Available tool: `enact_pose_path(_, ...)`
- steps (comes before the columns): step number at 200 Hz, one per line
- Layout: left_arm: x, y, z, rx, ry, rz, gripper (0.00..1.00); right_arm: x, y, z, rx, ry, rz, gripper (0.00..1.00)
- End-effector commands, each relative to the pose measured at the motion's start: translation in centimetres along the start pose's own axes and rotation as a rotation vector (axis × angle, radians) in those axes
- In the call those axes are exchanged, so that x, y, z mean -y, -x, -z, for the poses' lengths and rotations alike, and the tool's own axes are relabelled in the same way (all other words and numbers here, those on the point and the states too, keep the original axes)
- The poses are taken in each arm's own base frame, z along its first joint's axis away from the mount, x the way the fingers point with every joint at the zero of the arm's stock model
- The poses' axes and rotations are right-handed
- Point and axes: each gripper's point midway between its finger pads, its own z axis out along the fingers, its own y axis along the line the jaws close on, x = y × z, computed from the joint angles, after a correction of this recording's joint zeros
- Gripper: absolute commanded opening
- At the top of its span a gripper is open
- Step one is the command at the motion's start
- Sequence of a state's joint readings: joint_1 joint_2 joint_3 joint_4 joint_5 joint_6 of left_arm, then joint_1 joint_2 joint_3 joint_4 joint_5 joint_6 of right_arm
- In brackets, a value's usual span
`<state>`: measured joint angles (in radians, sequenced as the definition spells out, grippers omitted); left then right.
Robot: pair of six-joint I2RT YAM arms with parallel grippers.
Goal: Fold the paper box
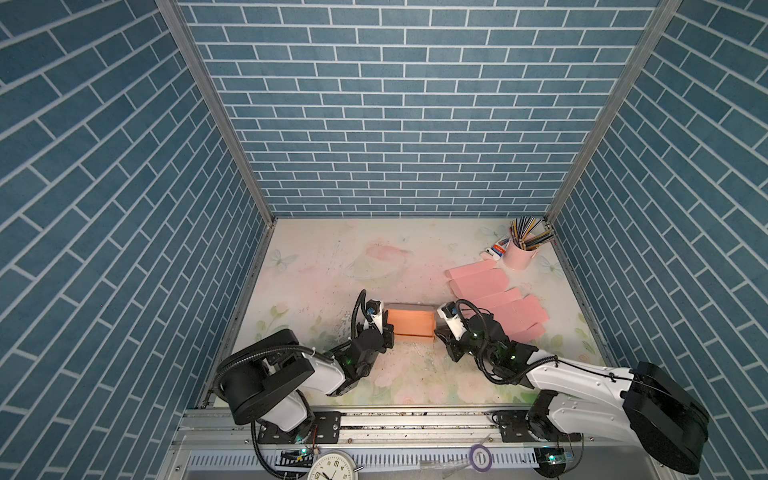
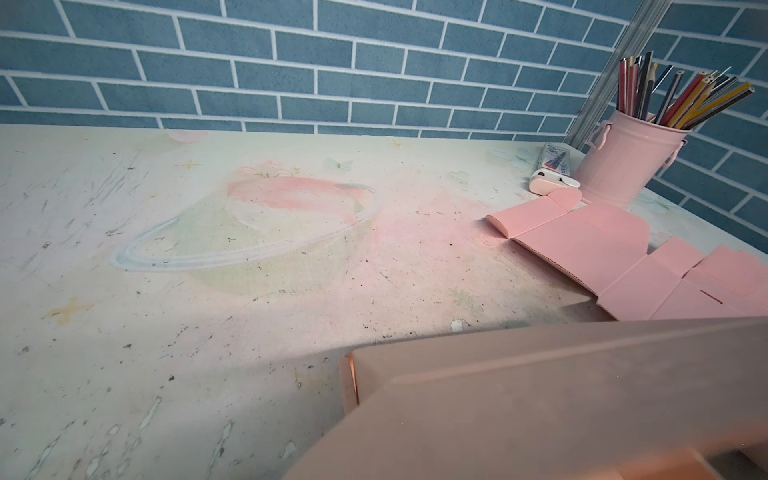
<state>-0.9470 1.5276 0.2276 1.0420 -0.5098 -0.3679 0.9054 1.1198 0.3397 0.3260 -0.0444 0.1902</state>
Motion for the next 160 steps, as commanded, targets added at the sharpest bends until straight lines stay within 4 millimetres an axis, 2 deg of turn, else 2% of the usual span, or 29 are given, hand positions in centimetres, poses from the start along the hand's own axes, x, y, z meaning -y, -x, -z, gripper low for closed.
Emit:
enact_pose_path(1,-1.4,-3.8,0.8,-0.113,0.035,-0.069,0.03,0.1,0.5,1.0,0.040,-0.017,-0.047,0.24)
enact_pose_path(25,-1.0,-3.9,0.8,-0.111,0.028,-0.079,0.03,0.2,1.2,2.4,0.075,-0.030,-0.087,0.27)
enact_pose_path(62,-0.4,-3.6,1.1,-0.107,0.018,-0.093,0.05,0.1,3.4,5.1,0.157,-0.029,-0.125,0.29)
enact_pose_path(96,0.0,-3.6,1.2,-0.111,0.012,-0.098,0.05,0.0,5.5,6.7,0.161,-0.047,-0.112,0.30)
enact_pose_path(132,0.0,-3.6,1.1,-0.109,0.019,-0.110,0.06,-0.3,9.2,7.8,0.181,-0.059,-0.138,0.29)
enact_pose_path(160,0.4,-3.5,1.1,-0.108,0.012,-0.120,0.06,-0.2,11.3,7.5,0.195,-0.078,-0.140,0.31)
